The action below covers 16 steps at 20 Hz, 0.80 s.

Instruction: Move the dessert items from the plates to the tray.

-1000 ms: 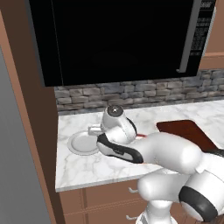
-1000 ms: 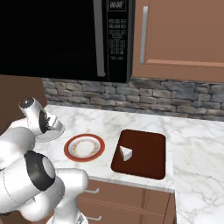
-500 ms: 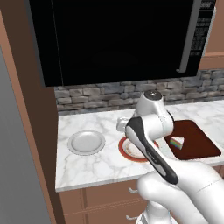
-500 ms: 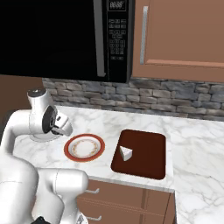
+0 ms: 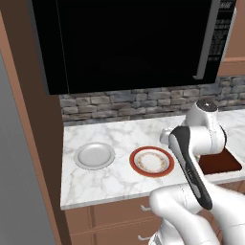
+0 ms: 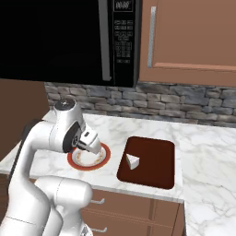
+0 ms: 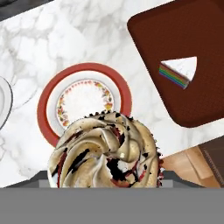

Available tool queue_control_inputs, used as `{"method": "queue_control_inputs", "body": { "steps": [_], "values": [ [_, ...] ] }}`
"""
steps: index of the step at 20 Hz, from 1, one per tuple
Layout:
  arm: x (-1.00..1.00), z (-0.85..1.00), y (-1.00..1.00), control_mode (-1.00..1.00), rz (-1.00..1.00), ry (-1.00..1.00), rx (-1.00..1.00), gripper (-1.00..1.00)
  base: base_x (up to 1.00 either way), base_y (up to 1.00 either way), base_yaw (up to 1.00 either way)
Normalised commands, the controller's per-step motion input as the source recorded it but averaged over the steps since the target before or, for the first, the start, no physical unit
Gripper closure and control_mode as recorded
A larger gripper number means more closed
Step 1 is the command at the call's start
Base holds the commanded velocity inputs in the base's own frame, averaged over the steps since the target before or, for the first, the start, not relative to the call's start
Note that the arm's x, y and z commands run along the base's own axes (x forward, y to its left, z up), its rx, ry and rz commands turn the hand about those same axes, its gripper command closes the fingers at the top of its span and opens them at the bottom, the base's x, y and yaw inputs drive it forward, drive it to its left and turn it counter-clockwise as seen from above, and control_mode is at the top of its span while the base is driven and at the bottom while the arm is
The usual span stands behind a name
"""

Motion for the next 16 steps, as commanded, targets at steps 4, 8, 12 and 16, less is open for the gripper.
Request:
{"method": "queue_control_inputs", "body": {
  "steps": [4, 8, 12, 16],
  "values": [
    [0.09, 0.00, -1.00, -1.00, -0.02, -0.06, 0.00, 1.00, 0.00, 0.00, 0.00],
    [0.16, 0.00, -1.00, -1.00, -0.01, -0.08, 0.00, 1.00, 0.00, 0.00, 0.00],
    [0.32, 0.00, -1.00, -1.00, -0.03, -0.03, 0.00, 1.00, 0.00, 0.00, 0.00],
    [0.62, -0.01, -1.00, -1.00, -0.01, -0.01, 0.00, 1.00, 0.00, 0.00, 0.00]
  ]
}}
